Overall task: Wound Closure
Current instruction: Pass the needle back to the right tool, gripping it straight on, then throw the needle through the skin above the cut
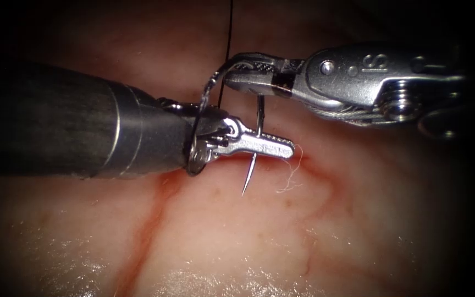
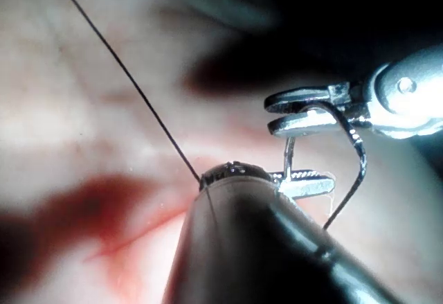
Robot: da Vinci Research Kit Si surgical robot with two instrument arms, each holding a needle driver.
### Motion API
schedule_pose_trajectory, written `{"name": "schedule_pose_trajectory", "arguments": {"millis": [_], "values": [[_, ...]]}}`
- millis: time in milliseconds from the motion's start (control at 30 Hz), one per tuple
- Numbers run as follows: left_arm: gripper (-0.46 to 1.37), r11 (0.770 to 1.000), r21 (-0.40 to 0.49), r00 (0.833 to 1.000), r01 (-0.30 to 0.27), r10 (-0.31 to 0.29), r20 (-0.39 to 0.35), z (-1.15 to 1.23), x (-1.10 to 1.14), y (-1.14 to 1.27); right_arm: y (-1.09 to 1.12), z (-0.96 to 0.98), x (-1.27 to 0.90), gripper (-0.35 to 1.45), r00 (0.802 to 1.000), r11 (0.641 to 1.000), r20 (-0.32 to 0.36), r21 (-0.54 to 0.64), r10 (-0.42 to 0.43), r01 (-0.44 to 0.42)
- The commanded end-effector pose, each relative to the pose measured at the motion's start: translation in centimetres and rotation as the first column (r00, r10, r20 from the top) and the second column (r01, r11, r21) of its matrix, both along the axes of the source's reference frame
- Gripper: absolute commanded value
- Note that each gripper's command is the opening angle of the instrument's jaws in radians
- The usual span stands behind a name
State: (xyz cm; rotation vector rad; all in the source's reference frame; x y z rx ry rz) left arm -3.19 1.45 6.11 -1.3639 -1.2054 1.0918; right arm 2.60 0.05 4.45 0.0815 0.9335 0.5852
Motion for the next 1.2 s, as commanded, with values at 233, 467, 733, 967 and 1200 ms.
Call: {"name": "schedule_pose_trajectory", "arguments": {"millis": [233,467,733,967,1200], "values": [[1.17,1.000,-0.005,1.000,-0.004,0.004,0.008,-0.03,-0.01,0.00,0.01,-0.07,0.00,-0.35,1.000,0.999,0.010,0.019,0.028,-0.028],[1.36,0.989,-0.120,0.991,0.083,-0.094,-0.090,-0.04,0.12,0.22,0.00,-0.10,-0.12,-0.35,0.999,0.998,-0.003,0.054,0.043,-0.043],[1.33,0.927,-0.363,0.969,0.091,-0.166,-0.181,-0.27,0.63,0.78,0.02,-0.08,-0.58,-0.35,0.998,0.990,0.041,0.127,0.054,-0.059],[1.27,0.805,-0.587,0.943,0.086,-0.256,-0.213,-0.53,1.14,1.25,0.05,-0.05,-0.96,-0.35,0.989,0.960,0.101,0.246,0.109,-0.131],[1.12,0.764,-0.642,0.938,0.058,-0.262,-0.226,-0.55,1.45,1.07,0.12,0.04,-1.13,-0.35,0.978,0.938,0.127,0.286,0.168,-0.198]]}}
